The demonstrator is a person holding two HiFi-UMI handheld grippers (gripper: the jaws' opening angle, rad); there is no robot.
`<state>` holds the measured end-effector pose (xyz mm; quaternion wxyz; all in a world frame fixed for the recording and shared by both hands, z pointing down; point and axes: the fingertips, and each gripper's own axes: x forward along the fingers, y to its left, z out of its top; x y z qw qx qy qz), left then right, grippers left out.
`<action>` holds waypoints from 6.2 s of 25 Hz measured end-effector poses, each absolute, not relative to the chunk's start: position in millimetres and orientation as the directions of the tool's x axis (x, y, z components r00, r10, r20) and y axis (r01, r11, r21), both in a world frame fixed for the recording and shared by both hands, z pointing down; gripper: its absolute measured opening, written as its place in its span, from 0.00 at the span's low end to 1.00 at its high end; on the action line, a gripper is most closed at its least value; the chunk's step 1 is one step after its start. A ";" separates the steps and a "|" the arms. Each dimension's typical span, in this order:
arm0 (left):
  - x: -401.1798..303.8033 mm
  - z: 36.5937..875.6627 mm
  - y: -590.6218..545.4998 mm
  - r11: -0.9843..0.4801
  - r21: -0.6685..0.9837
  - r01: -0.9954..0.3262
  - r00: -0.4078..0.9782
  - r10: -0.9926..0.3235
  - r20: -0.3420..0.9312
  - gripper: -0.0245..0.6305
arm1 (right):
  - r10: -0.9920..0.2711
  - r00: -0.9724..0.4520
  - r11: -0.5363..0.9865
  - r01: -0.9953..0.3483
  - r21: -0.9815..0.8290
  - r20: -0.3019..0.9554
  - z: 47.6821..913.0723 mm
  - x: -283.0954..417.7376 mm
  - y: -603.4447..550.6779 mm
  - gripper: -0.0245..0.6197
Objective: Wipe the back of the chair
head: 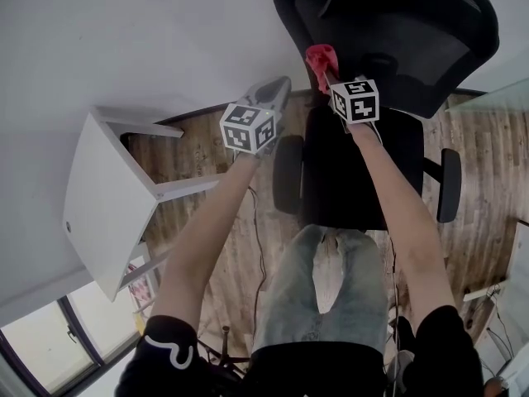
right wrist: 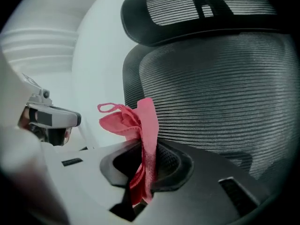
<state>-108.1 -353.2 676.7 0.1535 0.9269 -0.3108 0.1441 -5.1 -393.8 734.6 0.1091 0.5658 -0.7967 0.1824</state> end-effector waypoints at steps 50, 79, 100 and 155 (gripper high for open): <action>73.2 676.5 -308.6 -0.812 0.282 -0.512 0.843 -0.412 0.346 0.07 | -0.913 -0.077 0.022 -0.990 -0.141 0.400 743.0 266.1 -309.6 0.15; 25.9 696.6 -290.6 -0.793 0.335 -0.509 0.846 -0.388 0.365 0.07 | -0.906 0.002 -0.096 -0.975 -0.201 0.423 753.2 238.6 -267.7 0.15; -132.8 745.1 -304.3 -0.709 0.386 -0.590 0.799 -0.445 0.405 0.07 | -0.849 -0.296 0.200 -0.946 -0.254 0.437 812.7 -24.1 -325.7 0.15; 38.7 746.8 -290.2 -0.758 0.352 -0.549 0.810 -0.378 0.449 0.07 | -0.841 -0.183 0.054 -0.965 -0.258 0.509 837.6 185.9 -298.2 0.15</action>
